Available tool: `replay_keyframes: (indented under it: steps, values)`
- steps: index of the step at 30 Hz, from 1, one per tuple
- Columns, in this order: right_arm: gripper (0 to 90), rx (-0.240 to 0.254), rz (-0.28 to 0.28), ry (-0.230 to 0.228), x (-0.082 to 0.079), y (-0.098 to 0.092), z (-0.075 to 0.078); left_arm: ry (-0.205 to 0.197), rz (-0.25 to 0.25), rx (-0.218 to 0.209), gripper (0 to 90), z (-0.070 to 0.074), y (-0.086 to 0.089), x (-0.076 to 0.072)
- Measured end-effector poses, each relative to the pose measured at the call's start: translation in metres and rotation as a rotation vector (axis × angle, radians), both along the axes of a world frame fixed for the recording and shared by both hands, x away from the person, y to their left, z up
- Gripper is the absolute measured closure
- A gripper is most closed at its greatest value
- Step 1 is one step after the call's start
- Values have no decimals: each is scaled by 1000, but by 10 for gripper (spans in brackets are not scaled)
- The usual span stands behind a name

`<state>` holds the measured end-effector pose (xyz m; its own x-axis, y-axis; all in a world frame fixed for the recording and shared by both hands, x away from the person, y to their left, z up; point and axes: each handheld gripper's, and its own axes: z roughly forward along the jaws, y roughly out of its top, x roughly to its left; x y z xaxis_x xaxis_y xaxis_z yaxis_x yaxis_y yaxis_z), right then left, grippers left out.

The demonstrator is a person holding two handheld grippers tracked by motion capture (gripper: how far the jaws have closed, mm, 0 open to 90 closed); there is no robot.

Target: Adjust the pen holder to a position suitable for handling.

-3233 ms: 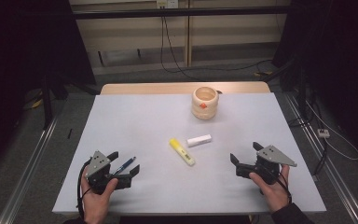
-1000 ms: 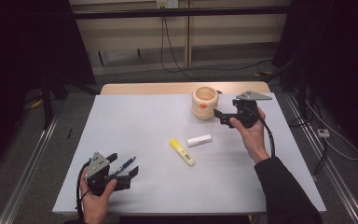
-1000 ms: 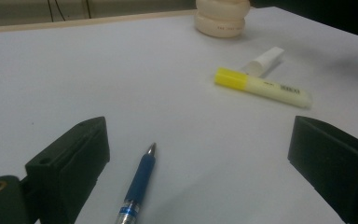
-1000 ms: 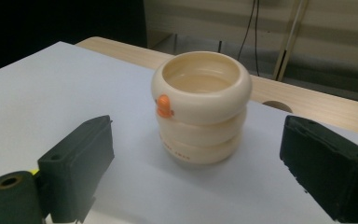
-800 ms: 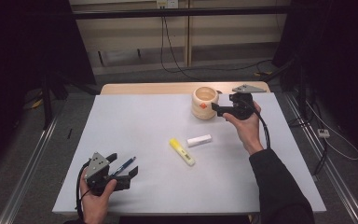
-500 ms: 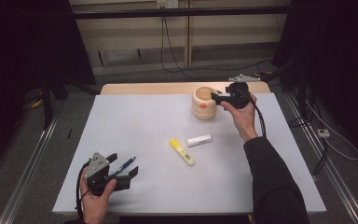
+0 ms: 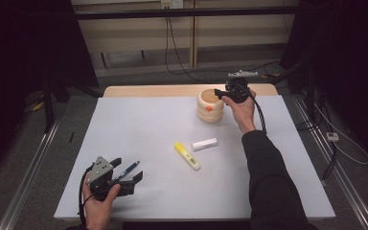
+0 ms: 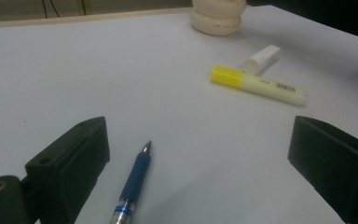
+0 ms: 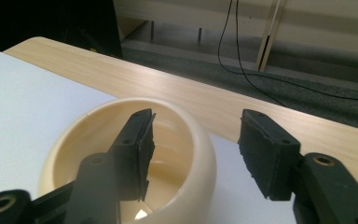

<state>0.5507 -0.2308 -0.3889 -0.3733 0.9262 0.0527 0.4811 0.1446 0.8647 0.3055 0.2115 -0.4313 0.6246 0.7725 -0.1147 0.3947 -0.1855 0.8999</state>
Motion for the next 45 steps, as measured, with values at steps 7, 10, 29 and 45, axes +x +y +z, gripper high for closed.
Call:
replay_keyframes:
  steps: [7,10,29,45]
  values:
    - [484,0,12,26,8,6,-4,-1,-6,0,54,0,0,0]
    - [499,-13,4,34,12,9,-7,1,-5,-1,54,0,0,0]
    - [664,-5,3,79,15,5,-18,9,-4,-3,54,0,0,0]
    - [729,35,16,86,10,0,-17,21,-6,7,54,-1,-1,0]
